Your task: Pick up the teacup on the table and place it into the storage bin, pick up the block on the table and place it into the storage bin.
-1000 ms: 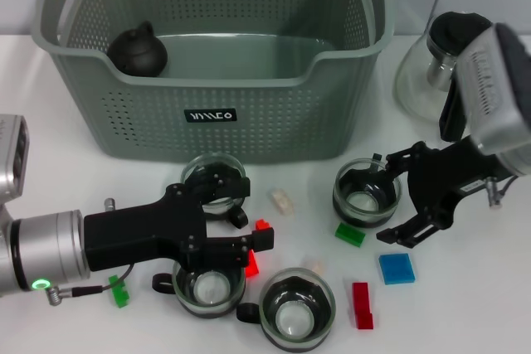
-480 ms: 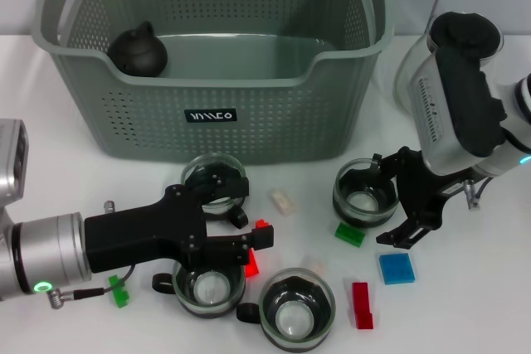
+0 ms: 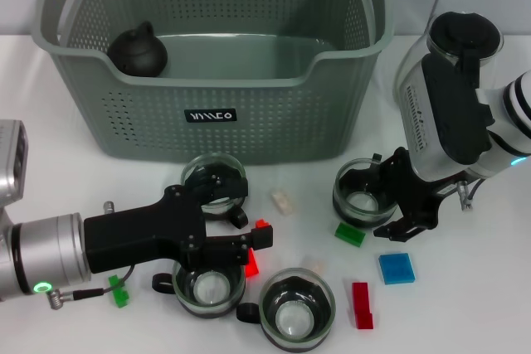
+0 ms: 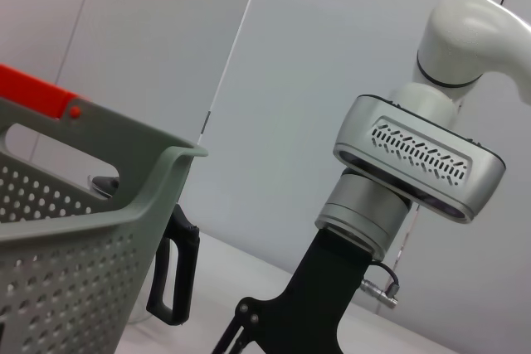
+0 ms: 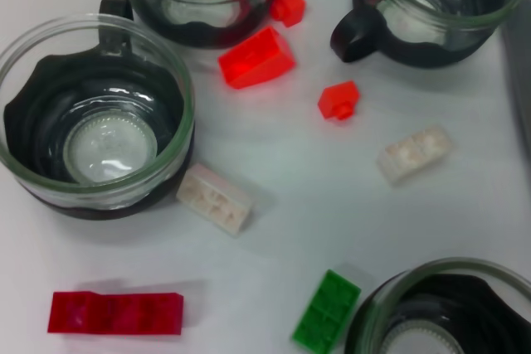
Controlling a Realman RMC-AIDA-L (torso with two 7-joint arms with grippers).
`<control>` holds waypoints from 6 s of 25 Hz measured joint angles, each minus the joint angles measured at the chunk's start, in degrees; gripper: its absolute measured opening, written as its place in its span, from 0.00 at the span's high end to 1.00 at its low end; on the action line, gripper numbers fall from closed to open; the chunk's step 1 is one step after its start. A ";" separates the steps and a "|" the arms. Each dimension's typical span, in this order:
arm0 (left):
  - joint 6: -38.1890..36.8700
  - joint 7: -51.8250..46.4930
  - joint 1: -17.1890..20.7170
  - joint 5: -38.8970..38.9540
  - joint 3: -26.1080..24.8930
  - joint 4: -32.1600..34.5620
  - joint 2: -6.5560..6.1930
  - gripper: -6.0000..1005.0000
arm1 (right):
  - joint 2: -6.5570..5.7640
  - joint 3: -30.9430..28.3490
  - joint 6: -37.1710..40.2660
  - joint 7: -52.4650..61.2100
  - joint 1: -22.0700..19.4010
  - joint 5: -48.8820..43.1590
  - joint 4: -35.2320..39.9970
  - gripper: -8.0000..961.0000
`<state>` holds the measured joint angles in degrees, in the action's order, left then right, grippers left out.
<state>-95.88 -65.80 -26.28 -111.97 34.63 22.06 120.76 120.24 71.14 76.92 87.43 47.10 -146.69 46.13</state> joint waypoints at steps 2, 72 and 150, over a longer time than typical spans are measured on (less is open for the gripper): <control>0.11 -0.04 0.03 0.00 0.00 0.00 0.00 0.07 | 0.00 0.42 -0.01 0.15 -0.07 0.03 0.06 0.18; -0.42 -0.64 2.25 2.37 0.00 0.38 -0.57 0.07 | -1.94 -10.75 -29.75 11.48 22.24 14.98 -16.78 0.93; 0.13 -0.21 2.81 2.27 -0.72 0.16 -1.19 0.09 | 0.44 29.22 11.68 19.25 -5.49 18.11 19.90 0.22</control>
<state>-95.75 -66.01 -23.47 -109.70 33.91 22.22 119.58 120.67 100.36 88.60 106.68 41.61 -128.57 66.03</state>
